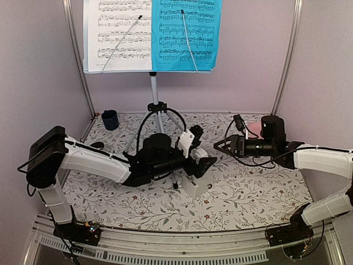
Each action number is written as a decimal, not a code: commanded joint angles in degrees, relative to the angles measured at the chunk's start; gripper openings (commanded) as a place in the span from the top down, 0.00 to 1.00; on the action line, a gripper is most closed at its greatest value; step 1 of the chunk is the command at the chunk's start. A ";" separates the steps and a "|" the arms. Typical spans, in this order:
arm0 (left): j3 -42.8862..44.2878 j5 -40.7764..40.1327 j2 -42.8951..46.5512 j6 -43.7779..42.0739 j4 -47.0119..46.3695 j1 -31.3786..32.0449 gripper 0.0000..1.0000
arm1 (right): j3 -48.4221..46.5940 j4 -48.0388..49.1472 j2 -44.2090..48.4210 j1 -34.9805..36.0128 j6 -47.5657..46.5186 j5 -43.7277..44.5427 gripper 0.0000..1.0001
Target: Set up the instrument practice props
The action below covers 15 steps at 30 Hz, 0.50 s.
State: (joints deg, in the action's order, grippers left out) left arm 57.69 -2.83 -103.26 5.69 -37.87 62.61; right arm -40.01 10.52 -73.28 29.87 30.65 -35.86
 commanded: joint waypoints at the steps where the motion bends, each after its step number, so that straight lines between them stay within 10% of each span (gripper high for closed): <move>1: -2.48 1.58 1.67 -0.75 -1.32 0.16 0.08 | -2.30 -0.24 -0.83 1.57 0.11 -0.42 0.04; 15: -8.44 -2.33 6.17 -1.01 -3.28 1.22 0.33 | -5.28 -0.95 -6.91 6.21 -0.57 1.92 0.08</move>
State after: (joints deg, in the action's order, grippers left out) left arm 49.69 -3.79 -98.70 5.52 -39.18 63.05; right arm -43.97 10.24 -78.61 34.92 30.59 -35.24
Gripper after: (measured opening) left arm 0.710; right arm 0.925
